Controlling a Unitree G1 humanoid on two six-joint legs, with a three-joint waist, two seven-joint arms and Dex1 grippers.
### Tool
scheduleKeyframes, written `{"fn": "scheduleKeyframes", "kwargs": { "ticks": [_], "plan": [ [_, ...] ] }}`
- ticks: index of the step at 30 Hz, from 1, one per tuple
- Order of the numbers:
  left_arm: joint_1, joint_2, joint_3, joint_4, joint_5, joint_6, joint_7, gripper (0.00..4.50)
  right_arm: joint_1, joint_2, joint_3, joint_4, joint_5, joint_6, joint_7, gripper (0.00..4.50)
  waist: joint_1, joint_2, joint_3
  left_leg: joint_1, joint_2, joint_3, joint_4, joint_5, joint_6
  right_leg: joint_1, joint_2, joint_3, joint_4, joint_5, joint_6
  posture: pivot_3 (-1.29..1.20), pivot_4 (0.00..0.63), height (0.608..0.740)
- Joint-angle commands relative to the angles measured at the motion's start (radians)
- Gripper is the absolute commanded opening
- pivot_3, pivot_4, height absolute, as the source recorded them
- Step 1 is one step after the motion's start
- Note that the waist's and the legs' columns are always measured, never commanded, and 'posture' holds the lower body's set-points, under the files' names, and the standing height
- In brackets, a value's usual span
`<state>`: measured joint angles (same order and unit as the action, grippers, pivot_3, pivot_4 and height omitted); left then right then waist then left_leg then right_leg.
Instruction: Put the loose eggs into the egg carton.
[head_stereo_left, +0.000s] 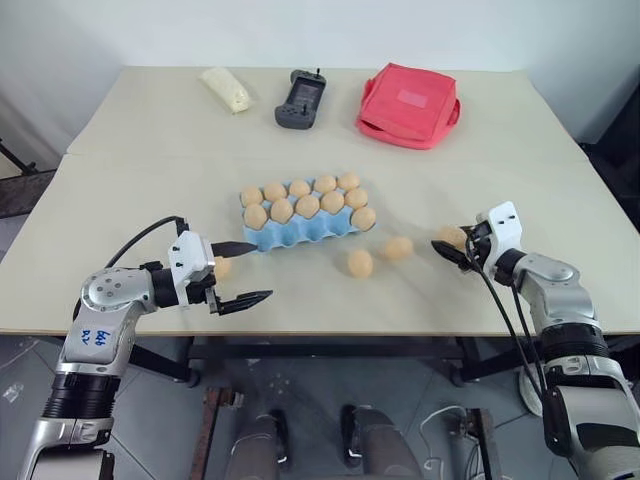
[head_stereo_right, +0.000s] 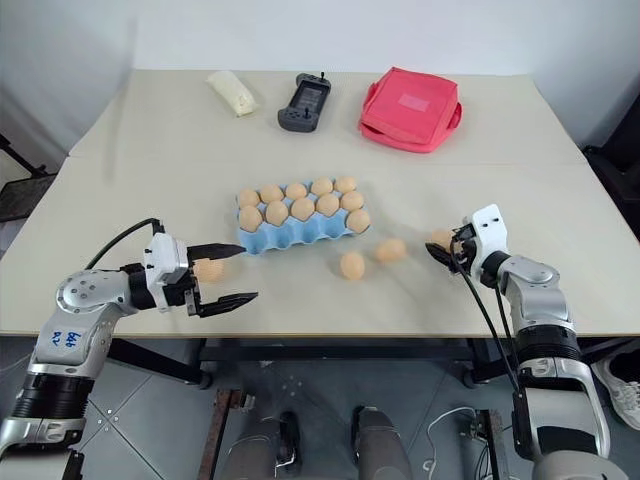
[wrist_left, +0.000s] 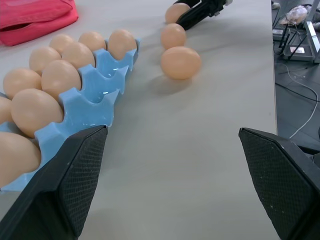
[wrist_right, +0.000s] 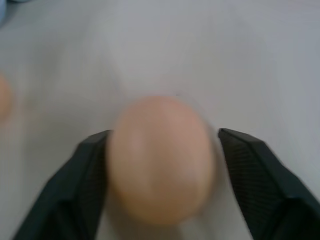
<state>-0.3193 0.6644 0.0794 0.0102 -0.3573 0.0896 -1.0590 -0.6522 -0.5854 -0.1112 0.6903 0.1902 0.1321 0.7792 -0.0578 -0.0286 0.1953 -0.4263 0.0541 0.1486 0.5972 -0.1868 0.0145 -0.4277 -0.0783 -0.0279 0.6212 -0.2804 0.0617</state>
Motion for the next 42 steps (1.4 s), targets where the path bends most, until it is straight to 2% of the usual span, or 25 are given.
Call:
{"fn": "scheduleKeyframes", "kwargs": {
  "ticks": [1,5,10,15,21,23,29,35,38,42],
  "plan": [
    [0.012,0.008,0.046,-0.036,-0.028,0.002,0.020,4.50,-0.014,0.000,-0.007,-0.098,0.036,-0.006,0.060,2.20,-0.002,0.000,0.000,0.000,0.000,0.000,0.000,0.000,0.000,0.000,0.000,0.000,0.001,0.000,0.000,0.00,0.150,0.740],
    [0.021,0.007,0.070,-0.017,-0.030,0.005,0.039,4.50,-0.015,0.032,0.019,-0.280,0.071,0.081,0.084,2.20,-0.005,0.000,0.000,0.001,0.001,0.000,0.000,0.000,0.000,0.000,0.000,0.000,0.003,0.000,0.000,0.00,0.150,0.740],
    [0.042,0.007,0.108,0.020,-0.025,0.008,0.070,4.50,-0.093,0.143,0.101,-0.457,0.068,0.239,0.011,2.20,-0.012,0.000,0.000,0.001,0.002,0.000,0.000,0.000,-0.001,-0.001,0.000,0.000,0.005,-0.001,-0.001,0.00,0.150,0.740],
    [0.055,0.010,0.117,0.027,-0.019,0.005,0.087,4.50,-0.184,0.265,0.189,-0.379,-0.002,0.253,-0.065,2.20,-0.018,0.000,0.000,0.001,0.002,0.000,-0.001,0.000,-0.001,-0.002,0.000,0.000,0.004,-0.001,-0.002,0.00,0.150,0.740],
    [0.075,0.010,0.124,-0.008,-0.024,0.016,0.105,4.50,-0.217,0.313,0.227,-0.250,-0.057,0.159,-0.074,2.20,-0.014,0.000,0.000,-0.003,0.002,0.000,-0.004,-0.001,-0.003,-0.003,-0.003,-0.007,-0.001,-0.001,-0.003,0.00,0.150,0.740],
    [0.082,0.012,0.131,-0.018,-0.029,0.020,0.111,4.50,-0.227,0.316,0.214,-0.214,-0.055,0.141,-0.074,2.66,-0.015,0.000,0.000,-0.004,0.002,0.000,-0.004,-0.001,-0.003,-0.004,-0.003,-0.009,-0.001,-0.001,-0.003,0.00,0.150,0.740],
    [0.084,0.009,0.130,-0.040,-0.039,0.035,0.114,4.50,-0.174,0.255,0.186,-0.383,0.007,0.206,0.012,4.47,-0.016,0.000,0.000,-0.005,0.003,0.000,-0.004,-0.001,-0.004,-0.006,-0.003,-0.011,0.000,-0.001,-0.003,0.00,0.150,0.740],
    [0.051,-0.011,0.093,-0.053,-0.043,0.052,0.110,4.50,0.034,0.094,0.079,-0.630,0.095,0.234,0.083,4.47,0.002,0.000,0.000,-0.005,0.003,-0.001,-0.004,-0.001,-0.004,-0.005,-0.003,-0.012,-0.001,-0.002,-0.004,0.00,0.150,0.740],
    [0.027,-0.022,0.071,-0.043,-0.036,0.049,0.102,4.50,0.174,0.004,-0.011,-0.679,0.100,0.143,0.103,4.47,0.011,0.000,0.000,-0.005,0.003,-0.001,-0.004,-0.001,-0.003,-0.004,-0.003,-0.012,-0.002,-0.002,-0.004,0.00,0.150,0.740],
    [-0.012,-0.030,0.037,-0.001,-0.017,0.035,0.088,4.50,0.330,-0.064,-0.152,-0.654,0.151,0.095,0.117,4.47,0.019,0.000,0.000,-0.004,0.003,-0.001,-0.003,-0.002,-0.003,-0.002,-0.002,-0.013,-0.003,-0.002,-0.004,0.00,0.150,0.740]
  ]
}}
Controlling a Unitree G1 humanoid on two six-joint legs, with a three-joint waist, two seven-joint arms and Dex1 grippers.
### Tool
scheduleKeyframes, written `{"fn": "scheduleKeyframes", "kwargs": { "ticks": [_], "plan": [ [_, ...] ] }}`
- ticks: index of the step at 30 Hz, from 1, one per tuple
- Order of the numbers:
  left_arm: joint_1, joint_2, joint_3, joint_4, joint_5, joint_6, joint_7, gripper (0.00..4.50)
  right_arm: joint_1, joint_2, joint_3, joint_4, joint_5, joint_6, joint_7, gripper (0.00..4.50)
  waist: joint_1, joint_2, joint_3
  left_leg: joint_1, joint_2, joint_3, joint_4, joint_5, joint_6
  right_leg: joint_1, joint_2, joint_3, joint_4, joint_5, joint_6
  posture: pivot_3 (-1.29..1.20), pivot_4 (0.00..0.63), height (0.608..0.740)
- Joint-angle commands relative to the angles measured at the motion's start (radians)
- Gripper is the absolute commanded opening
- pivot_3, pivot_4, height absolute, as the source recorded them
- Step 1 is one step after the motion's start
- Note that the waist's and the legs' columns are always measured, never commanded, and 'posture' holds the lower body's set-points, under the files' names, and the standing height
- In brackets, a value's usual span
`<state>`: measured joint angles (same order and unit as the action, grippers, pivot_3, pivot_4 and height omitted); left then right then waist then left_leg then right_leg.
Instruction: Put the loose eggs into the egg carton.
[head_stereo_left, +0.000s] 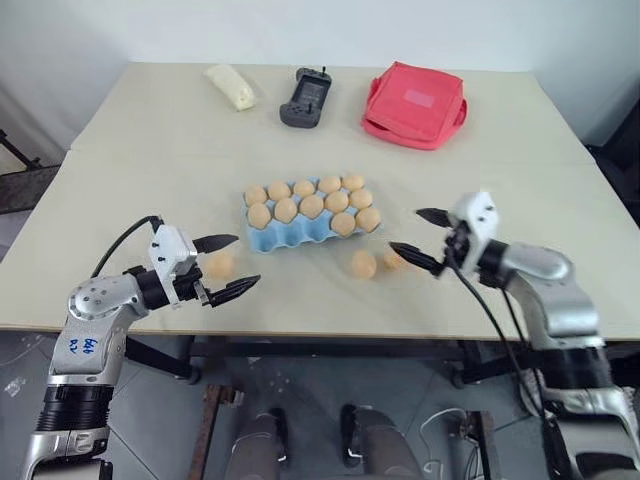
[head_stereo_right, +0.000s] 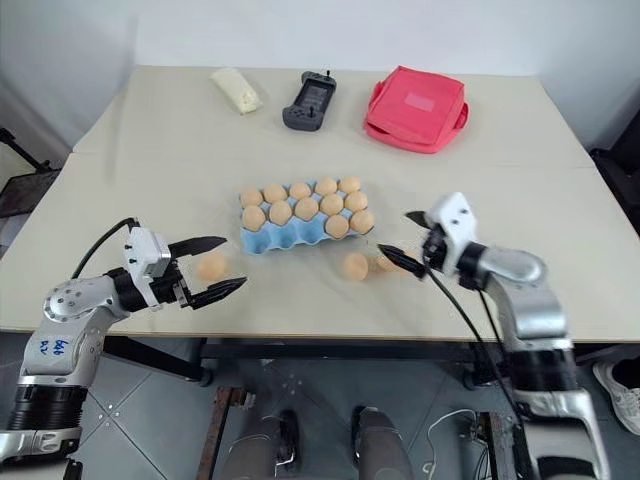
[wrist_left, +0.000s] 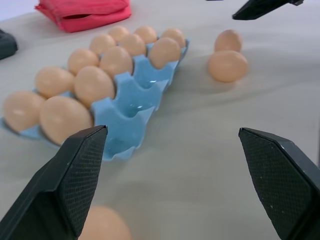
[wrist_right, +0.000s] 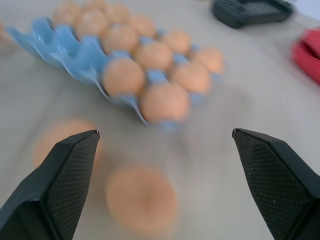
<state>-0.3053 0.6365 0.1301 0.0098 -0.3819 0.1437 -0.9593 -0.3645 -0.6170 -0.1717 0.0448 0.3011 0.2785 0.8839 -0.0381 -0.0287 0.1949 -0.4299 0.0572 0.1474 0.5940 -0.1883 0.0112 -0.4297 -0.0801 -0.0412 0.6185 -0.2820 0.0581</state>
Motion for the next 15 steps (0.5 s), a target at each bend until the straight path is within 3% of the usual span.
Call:
{"fn": "scheduleKeyframes", "kwargs": {
  "ticks": [1,8,15],
  "plan": [
    [-0.036,-0.004,-0.022,0.010,0.011,-0.022,-0.017,4.50,0.073,-0.043,-0.111,0.009,0.048,-0.060,0.022,4.47,-0.001,0.000,0.000,0.001,0.000,0.001,0.000,0.000,0.000,0.000,0.000,0.000,0.000,0.000,0.000,0.00,0.150,0.740],
    [-0.095,-0.019,-0.055,0.058,0.029,-0.047,-0.028,4.50,0.146,-0.067,-0.132,0.125,0.025,-0.185,0.043,4.47,-0.012,0.000,0.000,0.005,0.001,0.001,0.003,0.000,0.000,0.003,0.002,-0.005,0.002,0.000,0.000,0.00,0.150,0.740],
    [-0.110,-0.013,-0.055,0.074,0.037,-0.056,-0.033,4.50,0.017,-0.071,-0.040,0.181,0.008,-0.200,0.108,4.47,-0.020,0.000,0.000,0.005,0.001,0.001,0.005,0.000,0.000,0.004,0.002,-0.006,0.003,0.001,0.001,0.00,0.150,0.740]
  ]
}}
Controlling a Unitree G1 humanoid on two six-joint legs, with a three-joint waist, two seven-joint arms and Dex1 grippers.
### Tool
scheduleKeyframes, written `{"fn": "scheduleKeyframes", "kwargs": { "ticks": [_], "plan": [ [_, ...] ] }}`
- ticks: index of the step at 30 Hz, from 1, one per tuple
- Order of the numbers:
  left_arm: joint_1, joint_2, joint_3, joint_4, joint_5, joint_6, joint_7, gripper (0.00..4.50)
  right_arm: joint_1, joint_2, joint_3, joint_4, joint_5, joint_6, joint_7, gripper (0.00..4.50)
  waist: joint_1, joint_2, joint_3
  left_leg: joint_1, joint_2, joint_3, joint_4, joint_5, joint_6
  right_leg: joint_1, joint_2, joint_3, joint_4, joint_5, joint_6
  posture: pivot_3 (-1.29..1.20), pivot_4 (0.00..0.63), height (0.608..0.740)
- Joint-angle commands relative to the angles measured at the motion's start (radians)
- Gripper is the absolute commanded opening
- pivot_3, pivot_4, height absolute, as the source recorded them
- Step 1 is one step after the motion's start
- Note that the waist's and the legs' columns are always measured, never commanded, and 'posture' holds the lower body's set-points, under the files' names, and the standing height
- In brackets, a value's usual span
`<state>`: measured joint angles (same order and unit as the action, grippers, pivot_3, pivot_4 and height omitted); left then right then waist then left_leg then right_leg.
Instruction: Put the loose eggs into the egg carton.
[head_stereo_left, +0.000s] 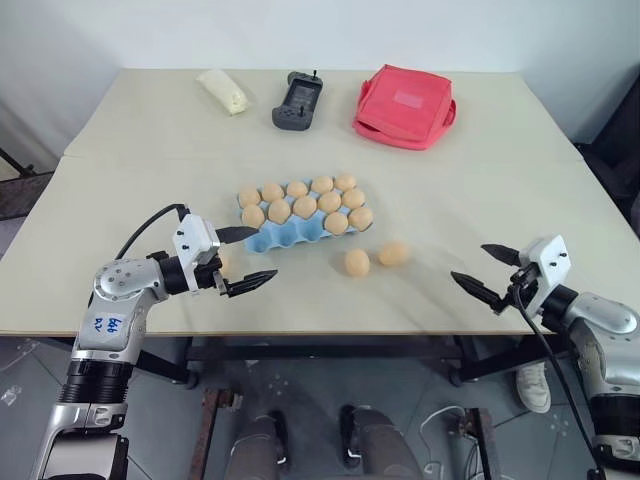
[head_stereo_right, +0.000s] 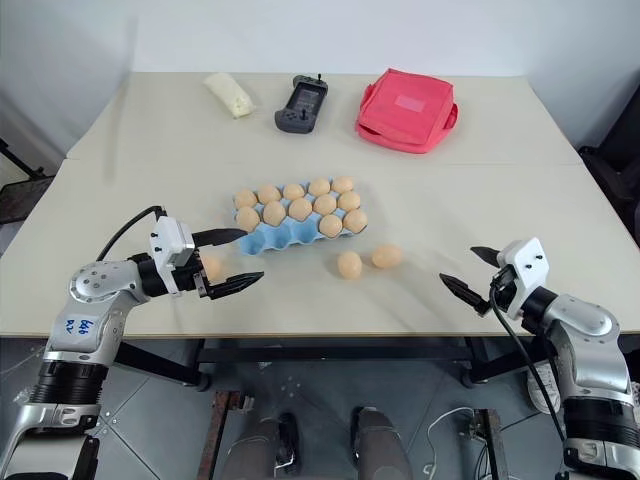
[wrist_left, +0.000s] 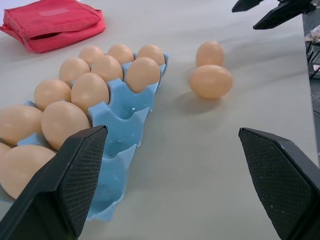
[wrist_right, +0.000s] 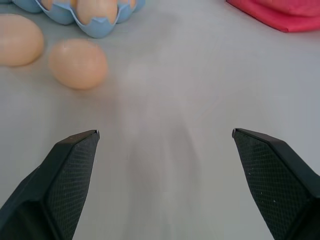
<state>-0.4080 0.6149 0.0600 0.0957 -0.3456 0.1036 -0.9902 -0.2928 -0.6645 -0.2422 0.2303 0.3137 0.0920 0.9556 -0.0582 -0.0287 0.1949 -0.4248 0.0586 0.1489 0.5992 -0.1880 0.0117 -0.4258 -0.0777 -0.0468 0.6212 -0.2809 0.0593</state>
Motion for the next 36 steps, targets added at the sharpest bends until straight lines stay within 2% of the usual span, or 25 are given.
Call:
{"fn": "scheduleKeyframes", "kwargs": {
  "ticks": [1,9,17,20,21,25,31,36],
  "plan": [
    [-0.004,0.011,0.017,-0.016,0.000,-0.014,-0.001,4.50,-0.074,-0.026,0.047,-0.001,-0.006,-0.004,0.051,4.47,0.001,0.000,0.000,0.000,0.000,0.000,0.000,0.000,0.000,0.000,0.000,0.000,0.000,0.000,0.000,0.00,0.150,0.740],
    [0.046,0.041,0.057,-0.062,-0.020,0.016,0.015,4.50,-0.263,-0.008,0.214,0.133,-0.041,0.034,0.200,4.47,0.003,0.000,0.000,0.000,0.001,-0.001,0.000,0.000,0.000,-0.001,-0.001,0.000,0.000,-0.001,-0.002,0.00,0.150,0.740],
    [0.088,0.046,0.086,-0.116,-0.023,0.033,0.037,4.50,-0.466,0.119,0.310,0.487,-0.150,-0.139,0.223,4.47,0.000,0.000,0.000,0.000,0.001,-0.001,-0.001,0.000,-0.001,-0.001,-0.001,0.001,0.001,-0.001,-0.003,0.00,0.150,0.740],
    [0.100,0.047,0.092,-0.131,-0.025,0.037,0.043,4.50,-0.484,0.143,0.321,0.541,-0.166,-0.182,0.243,3.91,0.002,0.000,0.000,-0.001,0.002,-0.001,-0.001,0.000,-0.001,-0.001,-0.001,0.001,0.001,-0.001,-0.003,0.00,0.150,0.740],
    [0.104,0.047,0.094,-0.136,-0.026,0.038,0.044,4.50,-0.487,0.147,0.320,0.550,-0.167,-0.190,0.250,3.59,0.002,0.000,0.000,-0.001,0.002,-0.001,-0.001,-0.001,-0.002,-0.001,-0.001,0.001,0.001,-0.001,-0.003,0.00,0.150,0.740],
    [0.128,0.053,0.112,-0.148,-0.028,0.042,0.045,4.50,-0.483,0.130,0.295,0.517,-0.145,-0.168,0.277,2.24,0.002,0.000,0.000,-0.001,0.002,-0.001,-0.002,-0.001,-0.002,-0.002,-0.001,0.002,0.001,-0.001,-0.003,0.00,0.150,0.740],
    [0.155,0.066,0.136,-0.143,-0.031,0.042,0.040,4.50,-0.449,0.079,0.272,0.270,-0.063,0.018,0.328,2.24,0.001,0.000,0.000,-0.001,0.002,-0.002,-0.002,-0.001,-0.002,-0.002,-0.001,0.004,0.002,-0.002,-0.004,0.00,0.150,0.740],
    [0.169,0.073,0.152,-0.114,-0.026,0.032,0.039,4.50,-0.513,0.160,0.315,0.153,-0.070,0.166,0.226,2.24,-0.013,0.000,0.000,0.000,0.004,-0.001,-0.002,-0.001,-0.003,-0.003,-0.001,0.004,0.003,-0.002,-0.005,0.00,0.150,0.740]
  ]
}}
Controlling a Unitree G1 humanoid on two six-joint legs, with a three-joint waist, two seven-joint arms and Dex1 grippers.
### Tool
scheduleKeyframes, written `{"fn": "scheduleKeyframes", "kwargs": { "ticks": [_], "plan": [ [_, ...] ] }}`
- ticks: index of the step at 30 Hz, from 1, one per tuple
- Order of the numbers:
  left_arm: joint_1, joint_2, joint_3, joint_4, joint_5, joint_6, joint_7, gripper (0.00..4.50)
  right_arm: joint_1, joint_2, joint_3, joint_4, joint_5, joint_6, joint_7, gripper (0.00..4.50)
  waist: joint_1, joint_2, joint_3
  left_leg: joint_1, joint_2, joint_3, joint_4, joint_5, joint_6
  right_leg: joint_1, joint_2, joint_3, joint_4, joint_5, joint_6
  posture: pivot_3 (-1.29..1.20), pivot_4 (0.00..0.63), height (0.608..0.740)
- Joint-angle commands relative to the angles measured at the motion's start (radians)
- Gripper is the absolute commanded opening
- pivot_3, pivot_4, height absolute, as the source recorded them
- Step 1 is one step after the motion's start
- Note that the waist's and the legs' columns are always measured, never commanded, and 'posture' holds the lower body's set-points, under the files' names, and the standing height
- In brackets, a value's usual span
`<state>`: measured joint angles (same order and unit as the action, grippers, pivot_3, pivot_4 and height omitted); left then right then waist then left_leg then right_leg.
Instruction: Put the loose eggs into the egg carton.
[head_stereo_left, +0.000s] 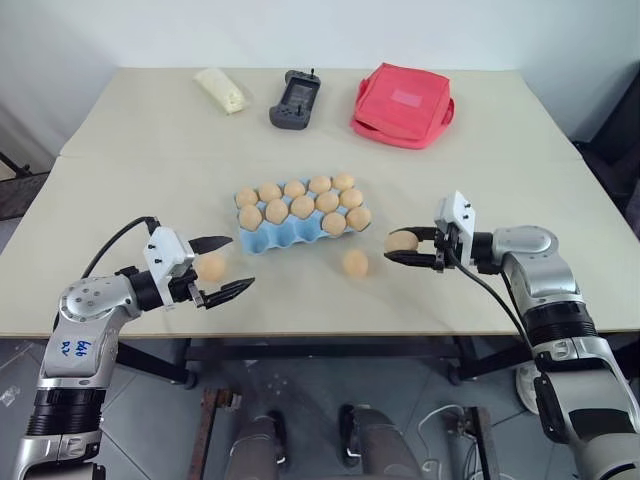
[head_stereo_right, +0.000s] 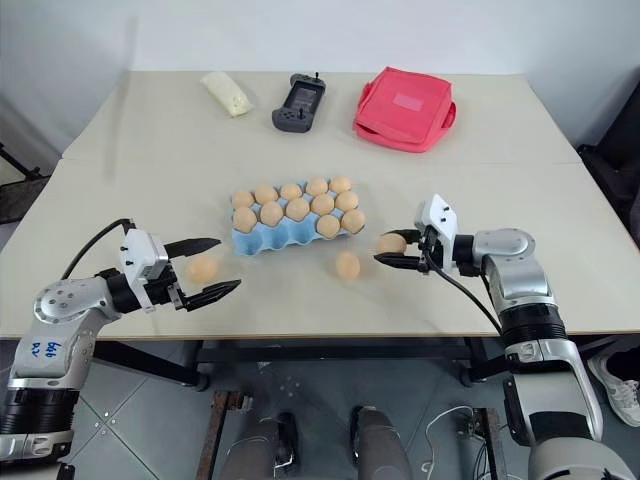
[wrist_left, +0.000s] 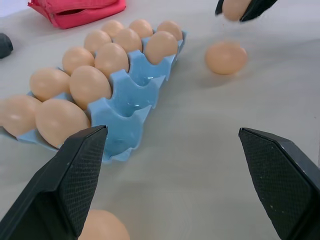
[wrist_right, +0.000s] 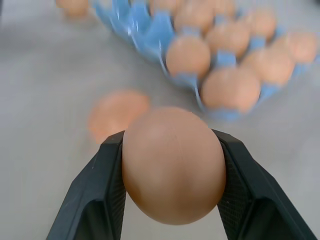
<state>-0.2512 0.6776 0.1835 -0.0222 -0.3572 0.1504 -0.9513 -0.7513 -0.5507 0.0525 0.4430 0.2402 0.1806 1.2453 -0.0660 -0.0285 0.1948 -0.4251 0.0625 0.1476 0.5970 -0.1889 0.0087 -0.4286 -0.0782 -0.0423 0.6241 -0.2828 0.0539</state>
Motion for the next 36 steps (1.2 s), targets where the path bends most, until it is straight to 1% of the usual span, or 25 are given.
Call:
{"fn": "scheduleKeyframes", "kwargs": {
  "ticks": [1,6,10,13,17,18,21,23,26,31,34,36],
  "plan": [
    [0.015,0.006,0.033,0.006,-0.018,-0.016,0.002,4.50,-0.086,0.082,0.041,-0.040,-0.023,0.094,-0.106,2.24,-0.008,0.000,0.000,0.000,0.000,0.000,0.000,0.000,0.000,-0.001,0.000,0.000,0.001,0.000,0.000,0.00,0.150,0.740],
    [0.029,-0.006,0.039,0.002,-0.022,-0.014,0.016,4.50,-0.204,0.239,0.093,0.107,-0.108,0.066,-0.254,2.24,-0.018,0.000,0.000,0.000,0.000,0.000,-0.001,0.001,-0.001,-0.001,0.000,-0.001,0.001,0.000,-0.002,0.00,0.150,0.740],
    [0.047,-0.008,0.045,-0.010,-0.025,-0.015,0.026,4.50,-0.251,0.320,0.116,0.213,-0.142,0.011,-0.297,2.24,-0.014,0.000,0.000,-0.003,0.000,0.000,-0.003,0.001,-0.002,-0.003,-0.002,-0.004,-0.001,0.000,-0.002,0.00,0.150,0.740],
    [0.058,-0.008,0.052,-0.011,-0.030,-0.016,0.035,4.50,-0.284,0.373,0.110,0.289,-0.149,-0.026,-0.330,2.87,-0.016,0.000,0.000,-0.005,0.000,0.001,-0.003,0.000,-0.002,-0.004,-0.002,-0.005,-0.002,0.000,-0.002,0.00,0.150,0.740],
    [0.063,-0.012,0.050,-0.016,-0.030,-0.016,0.041,4.50,-0.292,0.388,0.093,0.292,-0.139,-0.053,-0.327,4.24,-0.016,0.000,0.000,-0.005,0.000,0.001,-0.003,0.000,-0.002,-0.005,-0.002,-0.007,-0.001,0.000,-0.002,0.00,0.150,0.740],
    [0.058,-0.013,0.046,-0.015,-0.030,-0.016,0.040,4.50,-0.274,0.371,0.088,0.243,-0.129,-0.044,-0.313,4.48,-0.016,0.000,0.000,-0.005,0.000,0.001,-0.003,0.000,-0.002,-0.005,-0.002,-0.007,-0.001,0.000,-0.002,0.00,0.150,0.740],
    [0.047,-0.016,0.037,-0.012,-0.028,-0.015,0.038,4.50,-0.206,0.317,0.078,0.091,-0.096,-0.004,-0.262,4.48,-0.012,0.000,0.000,-0.005,0.000,0.001,-0.003,0.000,-0.002,-0.005,-0.002,-0.007,-0.001,0.000,-0.002,0.00,0.150,0.740],
    [0.030,-0.019,0.026,-0.003,-0.026,-0.017,0.030,4.50,-0.116,0.253,0.063,-0.056,-0.057,0.017,-0.206,4.48,-0.008,0.000,0.000,-0.005,0.000,0.001,-0.003,0.000,-0.002,-0.005,-0.002,-0.007,-0.001,0.000,-0.002,0.00,0.150,0.740],
    [0.009,-0.023,0.012,0.008,-0.023,-0.022,0.019,4.50,-0.008,0.171,0.041,-0.189,-0.024,0.032,-0.174,4.48,0.006,-0.001,0.000,-0.005,0.000,0.000,-0.003,0.000,-0.002,-0.004,-0.002,-0.007,-0.002,0.000,-0.002,0.00,0.150,0.740],
    [-0.040,-0.037,-0.023,0.040,-0.015,-0.035,-0.002,4.50,0.191,0.014,-0.056,-0.311,0.016,0.014,-0.161,4.48,0.013,-0.001,0.000,-0.005,0.000,0.001,-0.003,0.000,-0.002,-0.004,-0.002,-0.007,-0.002,0.000,-0.002,0.00,0.150,0.740],
    [-0.063,-0.044,-0.044,0.054,-0.011,-0.042,-0.016,4.50,0.268,-0.025,-0.133,-0.315,0.032,-0.049,-0.199,4.48,0.010,-0.001,0.000,-0.003,0.001,0.001,-0.003,0.000,-0.002,-0.003,-0.001,-0.007,-0.002,0.000,-0.002,0.00,0.150,0.740],
    [-0.086,-0.053,-0.064,0.065,-0.011,-0.046,-0.029,4.50,0.331,-0.065,-0.165,-0.309,0.030,-0.103,-0.177,4.48,0.009,-0.001,0.000,-0.001,0.001,0.002,-0.002,0.000,-0.002,-0.001,0.000,-0.007,-0.002,0.000,-0.002,0.00,0.150,0.740]
  ]
}}
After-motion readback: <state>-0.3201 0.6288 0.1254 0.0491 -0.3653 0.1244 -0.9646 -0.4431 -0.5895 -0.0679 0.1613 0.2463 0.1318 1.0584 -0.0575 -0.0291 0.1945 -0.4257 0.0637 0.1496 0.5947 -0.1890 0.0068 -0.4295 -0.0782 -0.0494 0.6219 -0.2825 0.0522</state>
